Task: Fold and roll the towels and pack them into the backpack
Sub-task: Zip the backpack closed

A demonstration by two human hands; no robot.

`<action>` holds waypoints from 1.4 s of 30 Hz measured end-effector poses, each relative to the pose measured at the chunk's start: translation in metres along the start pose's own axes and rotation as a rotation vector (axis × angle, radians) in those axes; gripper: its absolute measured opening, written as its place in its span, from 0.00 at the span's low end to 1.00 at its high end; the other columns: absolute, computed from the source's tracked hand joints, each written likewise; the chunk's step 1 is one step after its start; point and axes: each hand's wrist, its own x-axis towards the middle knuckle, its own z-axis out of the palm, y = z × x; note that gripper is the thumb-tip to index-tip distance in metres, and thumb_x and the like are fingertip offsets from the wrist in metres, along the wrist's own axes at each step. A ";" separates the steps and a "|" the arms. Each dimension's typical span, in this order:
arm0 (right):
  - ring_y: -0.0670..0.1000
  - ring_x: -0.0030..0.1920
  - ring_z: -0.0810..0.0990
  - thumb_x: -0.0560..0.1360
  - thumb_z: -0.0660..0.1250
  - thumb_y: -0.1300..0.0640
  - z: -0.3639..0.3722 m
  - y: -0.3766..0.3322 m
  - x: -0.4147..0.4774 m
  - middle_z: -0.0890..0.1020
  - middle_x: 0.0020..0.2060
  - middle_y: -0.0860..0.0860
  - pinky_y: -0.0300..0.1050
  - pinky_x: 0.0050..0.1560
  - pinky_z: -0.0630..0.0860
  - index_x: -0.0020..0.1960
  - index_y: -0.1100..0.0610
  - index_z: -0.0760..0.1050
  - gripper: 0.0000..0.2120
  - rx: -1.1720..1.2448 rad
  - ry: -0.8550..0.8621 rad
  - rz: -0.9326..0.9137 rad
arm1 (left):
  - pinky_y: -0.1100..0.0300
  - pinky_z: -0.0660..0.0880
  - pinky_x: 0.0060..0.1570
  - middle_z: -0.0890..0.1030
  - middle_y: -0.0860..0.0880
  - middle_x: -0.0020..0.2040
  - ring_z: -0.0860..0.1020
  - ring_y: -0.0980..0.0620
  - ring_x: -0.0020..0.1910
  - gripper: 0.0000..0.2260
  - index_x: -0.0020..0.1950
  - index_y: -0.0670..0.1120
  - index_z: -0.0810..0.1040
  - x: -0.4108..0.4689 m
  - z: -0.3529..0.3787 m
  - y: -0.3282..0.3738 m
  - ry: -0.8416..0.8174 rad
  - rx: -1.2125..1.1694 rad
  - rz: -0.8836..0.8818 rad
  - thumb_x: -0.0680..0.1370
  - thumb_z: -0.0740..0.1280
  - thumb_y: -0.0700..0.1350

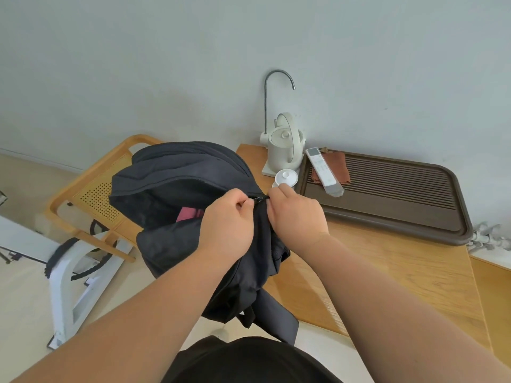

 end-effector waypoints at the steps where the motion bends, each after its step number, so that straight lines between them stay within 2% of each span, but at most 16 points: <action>1: 0.53 0.22 0.60 0.77 0.69 0.56 0.002 -0.002 -0.001 0.66 0.33 0.48 0.37 0.25 0.47 0.39 0.57 0.70 0.11 0.011 0.002 0.020 | 0.52 0.76 0.41 0.77 0.52 0.35 0.75 0.54 0.35 0.09 0.44 0.47 0.75 -0.004 0.004 -0.004 0.007 -0.048 -0.046 0.83 0.63 0.46; 6: 0.52 0.22 0.60 0.76 0.68 0.55 0.004 -0.017 0.001 0.63 0.31 0.47 0.37 0.26 0.46 0.37 0.53 0.61 0.16 0.082 0.000 0.114 | 0.41 0.79 0.40 0.76 0.52 0.36 0.76 0.49 0.35 0.09 0.44 0.49 0.72 -0.013 0.019 -0.005 0.127 -0.238 -0.203 0.84 0.60 0.46; 9: 0.53 0.23 0.61 0.78 0.65 0.54 0.003 -0.020 0.004 0.65 0.32 0.47 0.38 0.26 0.47 0.37 0.53 0.62 0.15 0.069 -0.006 0.148 | 0.39 0.78 0.40 0.73 0.52 0.34 0.76 0.46 0.34 0.10 0.43 0.50 0.70 -0.011 0.020 -0.003 0.154 -0.285 -0.230 0.84 0.59 0.46; 12: 0.54 0.25 0.65 0.80 0.60 0.52 0.000 -0.018 0.003 0.67 0.35 0.48 0.40 0.26 0.50 0.39 0.53 0.63 0.13 0.044 -0.044 0.165 | 0.47 0.77 0.43 0.76 0.50 0.36 0.74 0.52 0.35 0.09 0.44 0.46 0.72 -0.007 0.014 0.000 0.152 -0.231 -0.162 0.84 0.60 0.44; 16: 0.54 0.27 0.67 0.82 0.58 0.52 -0.002 -0.004 0.002 0.67 0.37 0.48 0.42 0.26 0.54 0.42 0.54 0.63 0.11 0.007 -0.107 0.197 | 0.65 0.71 0.40 0.79 0.48 0.37 0.76 0.51 0.36 0.10 0.42 0.45 0.73 -0.006 -0.006 -0.002 0.086 -0.125 -0.092 0.83 0.61 0.43; 19: 0.56 0.32 0.74 0.83 0.56 0.52 -0.003 0.018 0.001 0.70 0.41 0.49 0.45 0.30 0.64 0.44 0.54 0.66 0.11 0.010 -0.216 0.315 | 0.59 0.73 0.43 0.79 0.50 0.37 0.77 0.53 0.38 0.09 0.43 0.46 0.75 -0.012 -0.027 -0.005 0.082 -0.089 -0.073 0.83 0.62 0.44; 21: 0.56 0.39 0.78 0.82 0.56 0.51 -0.010 0.026 0.003 0.74 0.44 0.50 0.47 0.35 0.70 0.45 0.53 0.71 0.10 0.092 -0.262 0.344 | 0.69 0.69 0.39 0.78 0.53 0.36 0.76 0.55 0.37 0.09 0.43 0.47 0.76 -0.017 -0.043 -0.004 0.104 -0.050 -0.041 0.83 0.63 0.45; 22: 0.55 0.42 0.79 0.81 0.58 0.50 -0.016 0.025 0.003 0.75 0.46 0.49 0.48 0.37 0.72 0.49 0.52 0.75 0.09 0.162 -0.247 0.318 | 0.70 0.68 0.36 0.77 0.54 0.36 0.75 0.56 0.37 0.08 0.43 0.48 0.76 -0.019 -0.050 -0.003 0.114 -0.037 -0.028 0.82 0.64 0.45; 24: 0.45 0.41 0.77 0.78 0.62 0.49 -0.033 0.011 0.003 0.75 0.45 0.43 0.46 0.40 0.75 0.58 0.50 0.78 0.12 0.366 -0.153 0.192 | 0.72 0.68 0.35 0.77 0.55 0.37 0.75 0.60 0.38 0.08 0.43 0.48 0.77 -0.021 -0.059 -0.003 0.118 -0.032 -0.012 0.82 0.64 0.44; 25: 0.40 0.39 0.75 0.77 0.64 0.48 -0.043 -0.001 0.003 0.73 0.43 0.40 0.41 0.40 0.74 0.59 0.49 0.79 0.13 0.470 -0.096 0.105 | 0.73 0.68 0.36 0.77 0.56 0.37 0.75 0.61 0.39 0.08 0.43 0.48 0.77 -0.022 -0.061 -0.003 0.113 -0.035 -0.008 0.82 0.65 0.44; 27: 0.38 0.38 0.72 0.76 0.69 0.46 -0.054 -0.023 0.002 0.70 0.41 0.38 0.37 0.40 0.73 0.57 0.49 0.82 0.13 0.542 -0.045 -0.060 | 0.72 0.69 0.36 0.78 0.55 0.38 0.76 0.61 0.40 0.08 0.43 0.48 0.78 -0.025 -0.062 -0.003 0.100 -0.042 -0.015 0.82 0.65 0.44; 31: 0.45 0.38 0.75 0.76 0.71 0.49 -0.049 -0.035 0.003 0.71 0.40 0.41 0.46 0.36 0.76 0.51 0.51 0.83 0.08 0.457 -0.035 -0.146 | 0.67 0.70 0.39 0.79 0.54 0.40 0.77 0.57 0.41 0.07 0.45 0.48 0.79 -0.028 -0.060 -0.004 0.079 -0.044 -0.018 0.82 0.65 0.44; 33: 0.49 0.36 0.77 0.78 0.69 0.50 -0.045 -0.036 0.001 0.75 0.40 0.44 0.49 0.31 0.77 0.48 0.52 0.81 0.06 0.357 0.012 -0.172 | 0.68 0.70 0.39 0.80 0.54 0.40 0.77 0.57 0.41 0.06 0.46 0.48 0.80 -0.030 -0.060 -0.003 0.069 -0.044 -0.016 0.82 0.66 0.44; 35: 0.51 0.32 0.77 0.80 0.63 0.49 -0.040 -0.037 -0.002 0.76 0.41 0.47 0.48 0.26 0.74 0.47 0.53 0.79 0.09 0.220 0.055 -0.187 | 0.68 0.69 0.39 0.80 0.54 0.40 0.77 0.56 0.40 0.06 0.46 0.48 0.80 -0.029 -0.062 -0.003 0.075 -0.052 -0.026 0.81 0.66 0.44; 38: 0.53 0.27 0.73 0.83 0.56 0.49 -0.034 -0.034 -0.004 0.75 0.41 0.49 0.45 0.21 0.68 0.46 0.54 0.77 0.14 0.100 0.100 -0.127 | 0.65 0.69 0.40 0.80 0.55 0.39 0.77 0.56 0.40 0.06 0.43 0.49 0.81 -0.024 -0.068 -0.004 0.094 -0.072 -0.038 0.80 0.68 0.44; 42: 0.57 0.29 0.75 0.83 0.60 0.53 -0.036 -0.013 -0.001 0.76 0.44 0.50 0.48 0.24 0.72 0.51 0.54 0.75 0.08 0.112 0.078 0.003 | 0.62 0.69 0.38 0.80 0.57 0.37 0.77 0.56 0.38 0.07 0.43 0.51 0.82 -0.017 -0.084 -0.006 0.080 -0.048 -0.029 0.80 0.68 0.45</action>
